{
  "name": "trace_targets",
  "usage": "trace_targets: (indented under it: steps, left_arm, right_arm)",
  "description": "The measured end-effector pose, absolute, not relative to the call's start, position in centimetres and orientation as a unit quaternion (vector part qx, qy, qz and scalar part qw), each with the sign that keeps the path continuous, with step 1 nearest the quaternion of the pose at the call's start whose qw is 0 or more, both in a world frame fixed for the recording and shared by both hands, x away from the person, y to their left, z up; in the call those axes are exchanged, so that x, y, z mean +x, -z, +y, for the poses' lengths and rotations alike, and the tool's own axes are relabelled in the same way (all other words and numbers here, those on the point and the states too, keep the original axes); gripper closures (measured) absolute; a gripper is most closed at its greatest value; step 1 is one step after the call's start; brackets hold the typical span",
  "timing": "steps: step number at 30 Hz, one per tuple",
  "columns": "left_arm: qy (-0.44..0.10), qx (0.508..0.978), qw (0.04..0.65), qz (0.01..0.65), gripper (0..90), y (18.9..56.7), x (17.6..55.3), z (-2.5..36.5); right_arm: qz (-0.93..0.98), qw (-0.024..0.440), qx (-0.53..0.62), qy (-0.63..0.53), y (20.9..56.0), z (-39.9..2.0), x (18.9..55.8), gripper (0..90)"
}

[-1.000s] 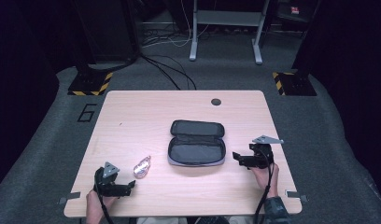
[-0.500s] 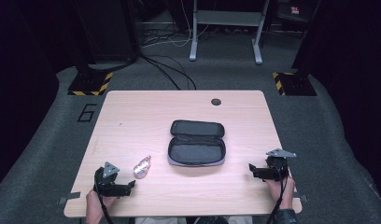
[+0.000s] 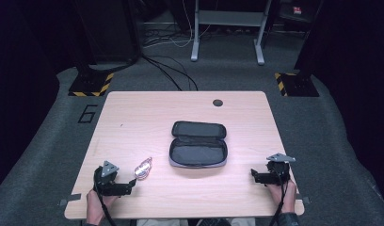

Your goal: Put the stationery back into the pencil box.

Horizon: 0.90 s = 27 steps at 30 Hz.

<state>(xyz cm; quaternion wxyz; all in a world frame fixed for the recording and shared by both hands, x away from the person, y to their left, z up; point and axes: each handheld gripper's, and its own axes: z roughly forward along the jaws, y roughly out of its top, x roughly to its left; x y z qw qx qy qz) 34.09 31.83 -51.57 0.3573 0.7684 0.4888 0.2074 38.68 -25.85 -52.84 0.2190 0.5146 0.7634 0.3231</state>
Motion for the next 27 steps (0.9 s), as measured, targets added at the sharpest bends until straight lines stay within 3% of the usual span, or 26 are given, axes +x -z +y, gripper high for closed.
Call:
trace_targets:
  steps: [14,27]
  left_arm:
    - [-0.189,0.785,0.373,0.458,3.0,51.5,36.3,28.1]
    - [-0.201,0.791,0.356,0.455,25.5,51.9,37.4,26.9]
  right_arm:
    - [0.761,0.221,0.517,-0.325,52.9,-25.9,38.6,4.5]
    - [0.759,0.222,0.518,-0.326,52.9,-25.9,38.6,4.7]
